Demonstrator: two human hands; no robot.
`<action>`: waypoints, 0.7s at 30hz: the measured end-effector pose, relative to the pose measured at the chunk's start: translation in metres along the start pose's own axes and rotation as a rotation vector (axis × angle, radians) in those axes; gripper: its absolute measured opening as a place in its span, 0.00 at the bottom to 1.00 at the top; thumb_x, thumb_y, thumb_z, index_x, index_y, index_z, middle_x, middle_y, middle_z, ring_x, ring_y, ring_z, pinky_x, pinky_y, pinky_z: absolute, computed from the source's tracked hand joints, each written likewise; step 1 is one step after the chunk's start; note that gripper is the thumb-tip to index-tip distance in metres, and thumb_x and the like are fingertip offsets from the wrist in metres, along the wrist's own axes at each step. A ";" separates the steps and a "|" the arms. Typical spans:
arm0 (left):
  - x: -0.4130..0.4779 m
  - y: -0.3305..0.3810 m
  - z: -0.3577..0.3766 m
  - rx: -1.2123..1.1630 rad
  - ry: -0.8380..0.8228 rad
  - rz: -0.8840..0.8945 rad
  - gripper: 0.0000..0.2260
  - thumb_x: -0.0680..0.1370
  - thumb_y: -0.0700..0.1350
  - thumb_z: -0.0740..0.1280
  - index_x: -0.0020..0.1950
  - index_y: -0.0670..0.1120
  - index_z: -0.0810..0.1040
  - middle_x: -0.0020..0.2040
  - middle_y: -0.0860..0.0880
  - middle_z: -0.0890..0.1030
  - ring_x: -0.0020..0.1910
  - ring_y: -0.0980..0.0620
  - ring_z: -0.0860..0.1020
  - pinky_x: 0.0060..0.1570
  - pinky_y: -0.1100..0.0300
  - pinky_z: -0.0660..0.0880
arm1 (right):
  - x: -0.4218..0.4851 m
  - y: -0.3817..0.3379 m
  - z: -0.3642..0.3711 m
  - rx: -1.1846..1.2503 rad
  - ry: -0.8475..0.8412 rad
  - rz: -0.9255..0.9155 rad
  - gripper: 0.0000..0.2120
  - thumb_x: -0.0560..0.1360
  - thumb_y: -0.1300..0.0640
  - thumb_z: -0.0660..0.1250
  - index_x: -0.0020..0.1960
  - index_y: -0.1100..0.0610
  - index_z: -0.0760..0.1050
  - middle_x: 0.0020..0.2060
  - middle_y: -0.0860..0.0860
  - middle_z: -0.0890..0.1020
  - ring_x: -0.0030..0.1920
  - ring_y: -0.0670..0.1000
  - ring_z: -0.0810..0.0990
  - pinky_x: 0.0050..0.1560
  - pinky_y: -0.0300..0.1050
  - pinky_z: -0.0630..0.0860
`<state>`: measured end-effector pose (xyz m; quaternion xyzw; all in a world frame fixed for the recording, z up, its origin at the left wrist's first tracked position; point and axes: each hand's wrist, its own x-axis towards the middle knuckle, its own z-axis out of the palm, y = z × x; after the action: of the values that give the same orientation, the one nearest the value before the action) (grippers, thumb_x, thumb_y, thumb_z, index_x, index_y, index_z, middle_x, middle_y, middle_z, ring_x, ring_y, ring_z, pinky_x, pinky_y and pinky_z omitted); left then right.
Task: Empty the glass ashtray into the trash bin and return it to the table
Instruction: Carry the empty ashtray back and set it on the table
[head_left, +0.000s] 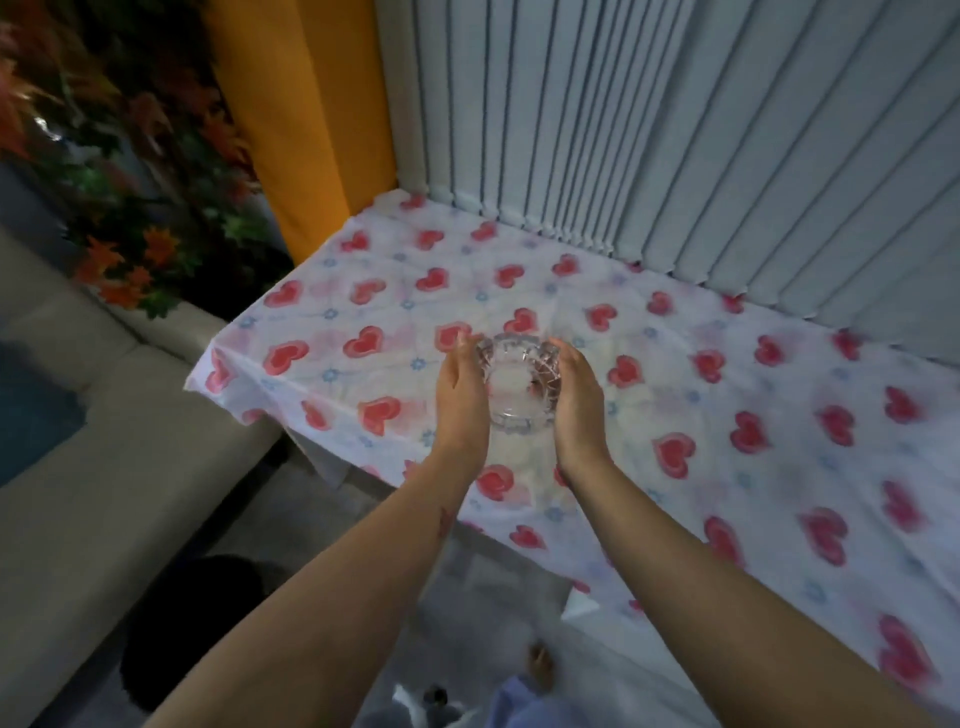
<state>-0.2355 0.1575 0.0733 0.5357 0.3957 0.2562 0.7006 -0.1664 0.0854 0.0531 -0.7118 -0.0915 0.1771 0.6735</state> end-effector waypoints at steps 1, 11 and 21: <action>0.003 -0.002 0.018 0.006 -0.017 -0.007 0.23 0.82 0.57 0.53 0.73 0.49 0.70 0.70 0.55 0.71 0.69 0.53 0.70 0.72 0.50 0.65 | 0.011 -0.001 -0.015 0.007 0.030 0.006 0.20 0.80 0.46 0.56 0.67 0.50 0.76 0.65 0.48 0.79 0.65 0.48 0.77 0.70 0.54 0.71; 0.026 -0.033 0.160 0.076 -0.180 -0.095 0.28 0.76 0.67 0.52 0.64 0.54 0.79 0.66 0.51 0.78 0.66 0.49 0.75 0.70 0.49 0.67 | 0.078 0.014 -0.128 0.080 0.231 0.104 0.23 0.75 0.39 0.58 0.66 0.46 0.76 0.66 0.46 0.78 0.66 0.48 0.76 0.71 0.54 0.70; 0.070 -0.061 0.221 0.173 -0.296 -0.144 0.25 0.80 0.63 0.51 0.65 0.52 0.78 0.67 0.50 0.78 0.66 0.48 0.75 0.71 0.46 0.68 | 0.131 0.045 -0.158 0.091 0.375 0.155 0.26 0.77 0.39 0.58 0.70 0.51 0.72 0.69 0.50 0.76 0.68 0.52 0.75 0.70 0.56 0.71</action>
<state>-0.0178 0.0734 0.0202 0.5959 0.3461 0.0887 0.7192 0.0088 -0.0157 -0.0035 -0.7060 0.0986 0.0965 0.6947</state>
